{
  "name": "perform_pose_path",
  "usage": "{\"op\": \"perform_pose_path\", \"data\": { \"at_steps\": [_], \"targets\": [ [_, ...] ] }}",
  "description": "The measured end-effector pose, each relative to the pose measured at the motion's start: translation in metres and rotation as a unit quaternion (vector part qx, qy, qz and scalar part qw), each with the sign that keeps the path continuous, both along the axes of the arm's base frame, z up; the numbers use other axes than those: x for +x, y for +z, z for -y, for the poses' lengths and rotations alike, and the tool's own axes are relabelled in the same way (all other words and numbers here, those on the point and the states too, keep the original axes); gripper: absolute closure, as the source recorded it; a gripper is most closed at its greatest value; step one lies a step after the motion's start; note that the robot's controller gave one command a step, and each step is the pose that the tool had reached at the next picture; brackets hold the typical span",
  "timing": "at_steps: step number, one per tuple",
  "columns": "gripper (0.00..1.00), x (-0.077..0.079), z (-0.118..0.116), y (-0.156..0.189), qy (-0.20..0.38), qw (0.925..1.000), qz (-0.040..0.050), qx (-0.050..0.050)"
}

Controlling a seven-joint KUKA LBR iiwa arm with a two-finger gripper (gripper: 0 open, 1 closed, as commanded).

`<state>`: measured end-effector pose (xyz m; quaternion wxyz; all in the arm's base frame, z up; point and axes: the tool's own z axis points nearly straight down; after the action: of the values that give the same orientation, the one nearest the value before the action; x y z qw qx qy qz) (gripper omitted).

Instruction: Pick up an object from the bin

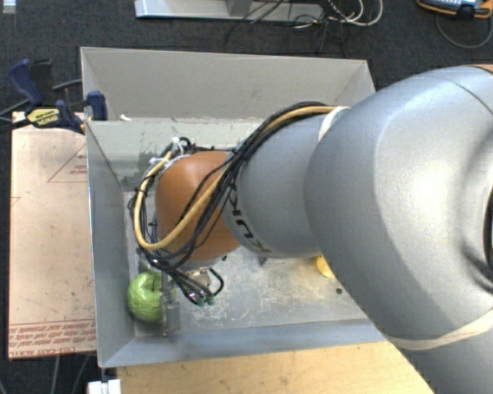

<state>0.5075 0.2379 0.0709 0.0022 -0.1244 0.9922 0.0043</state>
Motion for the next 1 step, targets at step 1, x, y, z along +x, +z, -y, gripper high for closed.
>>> {"op": "perform_pose_path", "data": {
  "at_steps": [1],
  "targets": [
    [1.00,0.0325,-0.0108,-0.0009,0.058,0.9983,0.0016,-0.002]
  ]
}}
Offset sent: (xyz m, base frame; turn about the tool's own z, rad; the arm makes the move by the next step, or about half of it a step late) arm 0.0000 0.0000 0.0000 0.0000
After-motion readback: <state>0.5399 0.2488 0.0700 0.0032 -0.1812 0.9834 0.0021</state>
